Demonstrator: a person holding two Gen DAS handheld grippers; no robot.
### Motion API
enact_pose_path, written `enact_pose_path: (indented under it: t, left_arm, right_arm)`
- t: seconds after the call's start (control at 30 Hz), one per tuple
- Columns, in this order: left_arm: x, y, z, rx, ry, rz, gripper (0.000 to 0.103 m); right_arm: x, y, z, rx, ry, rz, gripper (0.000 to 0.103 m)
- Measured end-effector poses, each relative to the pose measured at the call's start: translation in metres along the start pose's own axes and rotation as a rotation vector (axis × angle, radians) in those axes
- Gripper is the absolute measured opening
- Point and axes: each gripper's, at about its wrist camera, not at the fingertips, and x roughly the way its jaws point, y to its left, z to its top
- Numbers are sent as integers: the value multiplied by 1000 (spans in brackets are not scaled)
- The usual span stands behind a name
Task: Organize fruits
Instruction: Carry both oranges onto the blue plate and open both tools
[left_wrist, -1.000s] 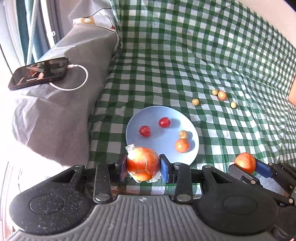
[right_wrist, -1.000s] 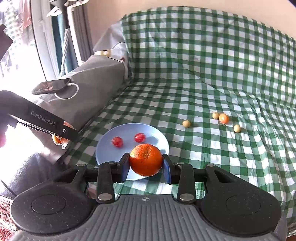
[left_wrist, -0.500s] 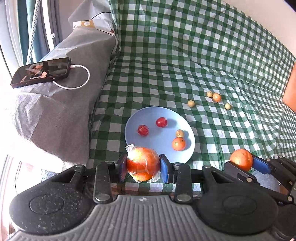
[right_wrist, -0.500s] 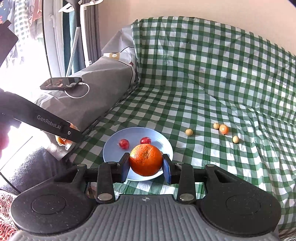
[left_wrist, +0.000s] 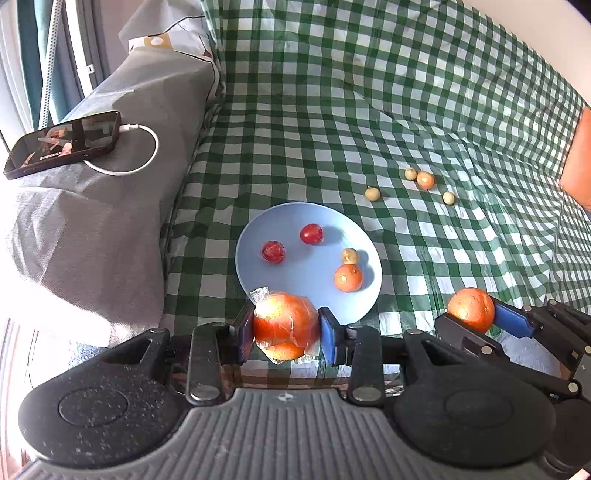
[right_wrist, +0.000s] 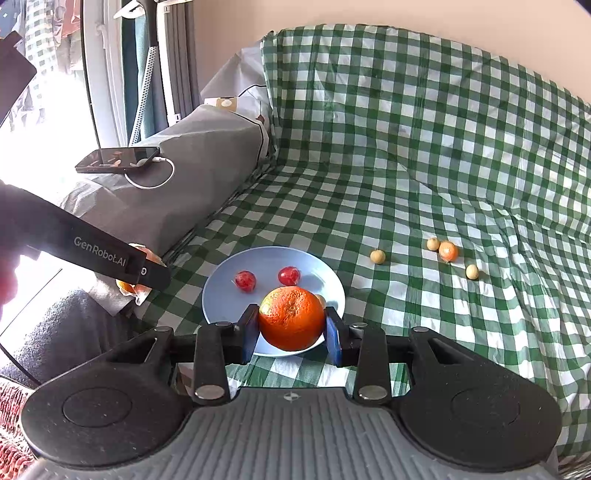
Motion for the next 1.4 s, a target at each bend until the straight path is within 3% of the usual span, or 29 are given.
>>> enact_pose_path:
  t: [0.4,0.67,1.4]
  left_arm:
    - [16,-10,5,19,38,-1,41]
    - [35,5,16,-16,49,0,41]
    - [134,8,45,38,109,10,41]
  right_arm:
    - [12,-12,-2,35,27,6,38]
    - [31,-19,0,53,48,0,38]
    - [149,-18,9,-56,160,25,38]
